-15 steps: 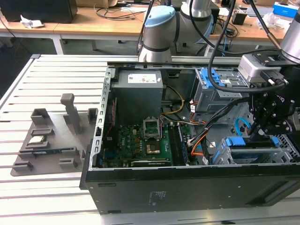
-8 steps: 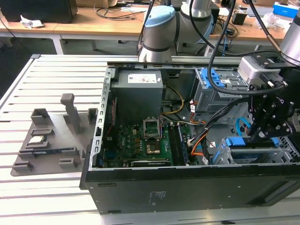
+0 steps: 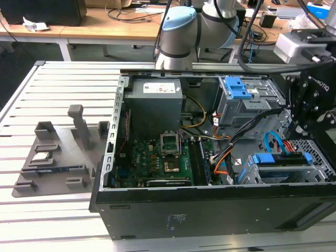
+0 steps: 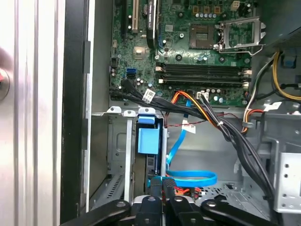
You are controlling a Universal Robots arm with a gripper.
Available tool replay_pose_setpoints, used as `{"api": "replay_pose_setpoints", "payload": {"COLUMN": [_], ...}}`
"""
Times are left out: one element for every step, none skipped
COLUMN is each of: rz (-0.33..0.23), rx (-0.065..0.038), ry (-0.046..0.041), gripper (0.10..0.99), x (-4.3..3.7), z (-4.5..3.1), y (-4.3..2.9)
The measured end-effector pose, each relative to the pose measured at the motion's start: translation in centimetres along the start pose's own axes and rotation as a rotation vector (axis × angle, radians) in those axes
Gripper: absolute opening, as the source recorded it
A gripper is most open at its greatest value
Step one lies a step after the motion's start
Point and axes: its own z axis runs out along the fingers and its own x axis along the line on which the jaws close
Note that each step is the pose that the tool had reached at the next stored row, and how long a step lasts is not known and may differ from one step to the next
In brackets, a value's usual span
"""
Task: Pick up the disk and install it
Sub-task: 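Insert the second disk wire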
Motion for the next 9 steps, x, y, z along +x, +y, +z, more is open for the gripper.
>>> {"api": "replay_pose_setpoints", "payload": {"rz": [0.000, 0.000, 0.000, 0.000, 0.000, 0.000, 0.000, 0.000, 0.000], "rx": [0.000, 0.000, 0.000, 0.000, 0.000, 0.000, 0.000, 0.000, 0.000], "ry": [0.0011, 0.0022, 0.0032, 0.0034, 0.0033, 0.0033, 0.0033, 0.0033, 0.0033], "gripper": [0.106, 0.106, 0.106, 0.106, 0.106, 0.106, 0.106, 0.106, 0.106], "x": [-0.11, -0.19, -0.26, -0.27, -0.26, -0.25, -0.25, -0.25, -0.26], "z": [-0.48, -0.95, -1.78, -2.34, -2.62, -2.72, -2.72, -2.72, -2.73], "y": [-0.01, -0.03, -0.04, -0.05, -0.05, -0.06, -0.06, -0.06, -0.06]}}
